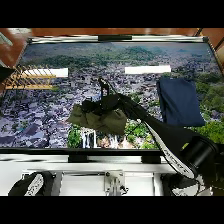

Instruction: Fold the shirts.

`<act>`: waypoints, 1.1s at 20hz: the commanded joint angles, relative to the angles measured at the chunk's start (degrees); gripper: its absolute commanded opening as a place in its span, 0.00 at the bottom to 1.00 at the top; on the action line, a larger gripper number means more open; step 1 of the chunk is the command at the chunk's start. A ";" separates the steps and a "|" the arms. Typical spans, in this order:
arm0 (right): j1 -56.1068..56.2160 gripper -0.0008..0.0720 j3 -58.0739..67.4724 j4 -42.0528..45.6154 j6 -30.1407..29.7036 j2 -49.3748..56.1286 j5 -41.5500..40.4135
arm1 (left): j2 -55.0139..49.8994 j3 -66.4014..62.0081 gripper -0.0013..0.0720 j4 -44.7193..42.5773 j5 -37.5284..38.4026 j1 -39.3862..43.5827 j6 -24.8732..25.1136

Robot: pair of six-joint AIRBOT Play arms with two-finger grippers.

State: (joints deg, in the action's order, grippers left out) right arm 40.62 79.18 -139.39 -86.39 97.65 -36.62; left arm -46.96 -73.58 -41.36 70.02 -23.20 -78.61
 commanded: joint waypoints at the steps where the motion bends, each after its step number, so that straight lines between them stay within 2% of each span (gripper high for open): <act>1: 0.44 0.72 0.04 -3.10 -1.81 0.66 0.13 | 0.61 0.00 0.06 -0.35 2.62 -1.07 0.98; 3: -1.11 0.72 0.04 -0.79 -4.00 -1.16 -6.84 | 0.50 0.00 0.06 -0.98 2.62 -1.07 1.01; 7: -8.20 0.72 0.02 9.97 -3.41 -7.19 -23.02 | 0.50 0.00 0.06 -2.91 2.64 -1.07 0.98; 9: -12.92 0.73 0.02 20.26 -1.03 -10.16 -32.22 | 0.50 0.00 0.06 -2.93 2.62 -1.07 1.01; 10: -15.63 0.82 -0.04 27.10 0.52 -10.93 -37.77 | 0.50 0.00 0.06 -3.10 2.64 -1.07 1.01; 11: -18.45 0.82 -0.37 31.67 1.77 -10.97 -42.80 | 0.50 0.00 0.06 -3.28 2.64 -1.07 1.01; 13: -24.30 0.82 -4.55 31.36 1.88 -10.97 -47.30 | 0.50 0.00 0.06 -3.28 2.67 -1.07 0.98; 14: -26.53 0.85 -7.80 28.94 1.90 -10.95 -46.62 | 0.52 0.00 0.06 -3.28 2.69 -1.07 0.98; 15: -27.91 0.93 -11.06 25.66 2.08 -10.95 -44.17 | 0.52 0.00 0.06 -3.28 2.69 -1.05 0.98; 18: -28.15 0.93 -19.10 12.59 1.07 -10.91 -31.93 | 0.52 0.00 0.06 -3.28 2.67 -1.07 0.98; 20: -26.47 0.93 -20.74 10.69 0.79 -10.29 -26.93 | 0.52 0.00 0.06 -3.28 2.67 -1.05 0.98; 22: -24.70 0.93 -20.74 7.91 -0.68 -8.52 -25.49 | 0.50 0.00 0.06 -3.28 2.67 -1.05 0.98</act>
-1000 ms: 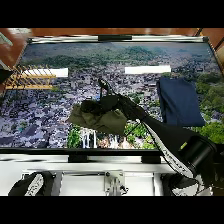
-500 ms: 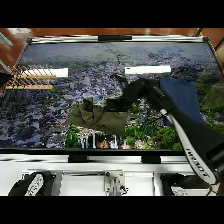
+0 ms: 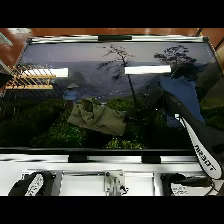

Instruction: Fold the shirts.

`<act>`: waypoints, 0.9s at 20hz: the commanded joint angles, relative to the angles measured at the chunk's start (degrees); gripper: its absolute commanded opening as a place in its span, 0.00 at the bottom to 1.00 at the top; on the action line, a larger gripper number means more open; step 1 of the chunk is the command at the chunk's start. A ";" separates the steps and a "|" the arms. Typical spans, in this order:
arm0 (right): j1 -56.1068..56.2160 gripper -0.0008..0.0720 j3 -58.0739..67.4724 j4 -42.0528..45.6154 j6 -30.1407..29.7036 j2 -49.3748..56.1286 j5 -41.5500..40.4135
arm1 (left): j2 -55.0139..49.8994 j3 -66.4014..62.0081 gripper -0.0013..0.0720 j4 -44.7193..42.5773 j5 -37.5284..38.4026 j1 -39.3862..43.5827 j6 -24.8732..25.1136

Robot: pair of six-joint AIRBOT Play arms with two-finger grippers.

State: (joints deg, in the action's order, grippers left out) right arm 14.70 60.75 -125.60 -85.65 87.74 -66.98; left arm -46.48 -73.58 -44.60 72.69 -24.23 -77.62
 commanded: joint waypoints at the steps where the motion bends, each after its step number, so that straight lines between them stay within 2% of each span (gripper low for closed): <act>1: 2.01 0.93 -2.32 -7.98 -2.47 2.29 5.33 | 0.04 0.00 0.06 -0.04 -0.02 -0.04 0.00; 4: 4.15 0.92 -2.29 -12.07 -3.98 4.48 9.14 | 0.04 0.00 0.06 -0.04 -0.02 -0.04 0.00; 5: 4.50 0.80 -2.29 -13.68 -4.79 4.59 10.78 | 0.04 0.00 0.06 -0.04 -0.02 -0.04 0.00; 7: 4.81 0.22 -0.98 -16.55 -7.50 4.59 12.09 | 0.04 0.00 0.06 -0.04 0.00 -0.02 0.00; 8: 4.61 0.09 1.01 -16.57 -9.66 4.59 11.37 | 0.04 0.00 0.06 -0.04 -0.02 -0.04 0.00; 11: 3.15 0.09 11.65 -13.57 -17.53 4.59 7.85 | 0.02 0.00 0.06 -0.02 -0.02 -0.02 0.00; 15: -0.17 0.09 27.96 -3.85 -15.74 4.59 7.67 | 0.04 0.00 0.06 -0.02 0.00 -0.02 -0.02; 18: -4.94 0.09 34.88 -0.26 -14.45 4.59 8.37 | 0.04 0.00 0.06 -0.02 0.00 -0.02 -0.02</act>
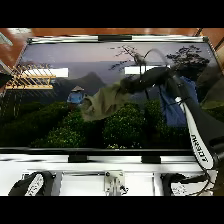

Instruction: Fold the shirts.

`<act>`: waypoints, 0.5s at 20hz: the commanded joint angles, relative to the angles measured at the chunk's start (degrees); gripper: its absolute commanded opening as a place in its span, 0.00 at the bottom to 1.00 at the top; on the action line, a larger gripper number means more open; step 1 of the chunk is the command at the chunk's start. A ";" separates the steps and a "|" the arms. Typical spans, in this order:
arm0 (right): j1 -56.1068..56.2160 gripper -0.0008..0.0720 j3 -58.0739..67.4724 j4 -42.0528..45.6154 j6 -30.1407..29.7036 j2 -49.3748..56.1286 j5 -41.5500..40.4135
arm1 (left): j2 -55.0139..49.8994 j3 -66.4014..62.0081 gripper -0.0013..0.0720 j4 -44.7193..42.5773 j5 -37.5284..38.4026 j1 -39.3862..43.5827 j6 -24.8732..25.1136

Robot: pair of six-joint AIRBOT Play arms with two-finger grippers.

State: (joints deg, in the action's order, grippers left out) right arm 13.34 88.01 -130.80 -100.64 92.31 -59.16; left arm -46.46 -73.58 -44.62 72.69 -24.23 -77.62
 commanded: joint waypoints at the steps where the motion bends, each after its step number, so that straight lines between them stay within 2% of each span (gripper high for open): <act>1: -5.66 0.09 9.14 6.03 0.96 0.02 1.03 | 0.02 0.00 0.06 0.00 0.00 -0.02 -0.02; 5: -13.49 0.09 11.82 6.25 2.69 0.02 4.83 | 0.02 0.00 0.06 0.00 0.02 -0.02 -0.02; 10: -19.10 0.09 12.87 5.31 4.22 0.04 16.79 | 0.02 0.00 0.06 0.00 0.02 -0.02 -0.04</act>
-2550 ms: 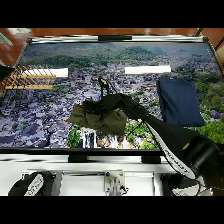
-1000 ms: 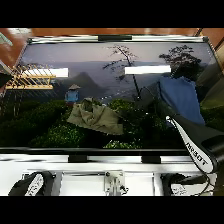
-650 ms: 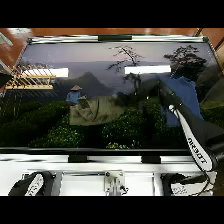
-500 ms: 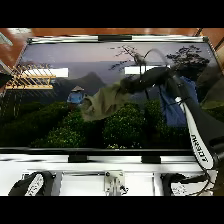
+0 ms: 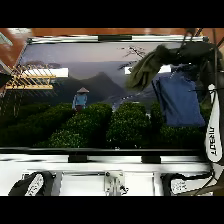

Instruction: Fold the shirts.

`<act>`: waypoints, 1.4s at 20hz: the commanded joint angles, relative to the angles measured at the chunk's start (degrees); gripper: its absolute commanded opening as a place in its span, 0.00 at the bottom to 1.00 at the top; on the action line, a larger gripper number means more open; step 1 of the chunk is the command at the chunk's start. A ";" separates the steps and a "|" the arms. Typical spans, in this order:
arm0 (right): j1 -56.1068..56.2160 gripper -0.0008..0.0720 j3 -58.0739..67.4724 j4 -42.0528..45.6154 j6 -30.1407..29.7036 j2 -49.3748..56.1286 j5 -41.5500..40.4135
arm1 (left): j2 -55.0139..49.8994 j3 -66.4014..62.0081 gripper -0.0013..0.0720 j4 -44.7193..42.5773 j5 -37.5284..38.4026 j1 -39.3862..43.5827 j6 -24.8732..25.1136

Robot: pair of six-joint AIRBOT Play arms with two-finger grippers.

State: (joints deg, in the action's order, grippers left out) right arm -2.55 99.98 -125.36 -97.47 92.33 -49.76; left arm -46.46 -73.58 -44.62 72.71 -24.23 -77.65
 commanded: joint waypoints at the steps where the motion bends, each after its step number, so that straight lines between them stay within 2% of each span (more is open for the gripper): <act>1: -4.02 0.09 0.90 -0.15 1.05 0.00 9.86 | 0.02 0.00 0.06 0.00 0.00 -0.02 0.00; 7: -10.01 0.09 0.90 -0.09 1.25 0.00 20.81 | 0.00 0.00 0.06 0.00 -0.02 -0.02 0.00; 11: -12.44 0.09 0.90 0.11 0.68 0.00 23.76 | 0.00 0.00 0.06 0.00 -0.02 -0.02 0.00; 14: -13.68 0.09 0.90 2.40 0.72 0.00 21.53 | 0.00 0.00 0.06 0.00 -0.02 -0.02 0.00; 15: -14.36 0.09 0.90 2.51 0.76 -0.07 18.47 | 0.00 0.00 0.06 0.00 -0.02 -0.02 -0.02; 17: -16.22 0.09 0.90 2.49 2.82 -0.44 7.21 | 0.00 0.00 0.06 0.00 -0.04 -0.02 0.02; 22: -20.28 0.09 0.90 3.78 16.41 -2.80 -16.70 | 0.00 0.00 0.06 0.24 -0.20 -0.02 -0.20; 28: -20.13 0.09 0.63 20.00 26.25 -2.93 -39.41 | 0.02 -0.02 0.06 0.24 0.02 -0.02 0.02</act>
State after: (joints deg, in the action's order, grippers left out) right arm -22.48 100.68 -112.99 -77.10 89.58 -76.18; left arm -46.46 -73.58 -44.40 72.62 -24.23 -77.78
